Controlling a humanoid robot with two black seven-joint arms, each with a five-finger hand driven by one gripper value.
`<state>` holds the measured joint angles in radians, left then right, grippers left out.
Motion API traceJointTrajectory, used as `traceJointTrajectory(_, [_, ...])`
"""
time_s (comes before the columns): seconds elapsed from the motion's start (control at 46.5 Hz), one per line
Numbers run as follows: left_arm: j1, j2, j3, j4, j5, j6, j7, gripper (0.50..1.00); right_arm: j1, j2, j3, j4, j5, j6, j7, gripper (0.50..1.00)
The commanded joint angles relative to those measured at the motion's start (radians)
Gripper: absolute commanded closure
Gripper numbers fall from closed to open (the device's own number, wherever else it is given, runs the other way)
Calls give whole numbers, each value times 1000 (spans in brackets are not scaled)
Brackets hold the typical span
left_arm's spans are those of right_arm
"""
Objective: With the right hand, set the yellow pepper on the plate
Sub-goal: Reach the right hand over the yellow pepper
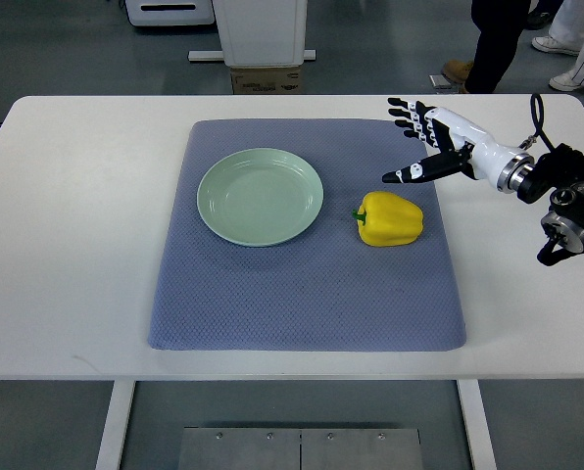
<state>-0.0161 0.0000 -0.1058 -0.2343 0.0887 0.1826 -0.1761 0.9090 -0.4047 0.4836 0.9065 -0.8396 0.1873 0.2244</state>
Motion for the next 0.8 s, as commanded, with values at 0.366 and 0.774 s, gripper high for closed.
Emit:
traceJointTrajectory(0.366, [-1,0,0,1,0,0,0,500,39,-39,-152,60,-93,0,26,505])
traceJointTrajectory(0.774, [-1,0,0,0,0,0,0,500,61,-32,-240,54,-116,-9,55,513])
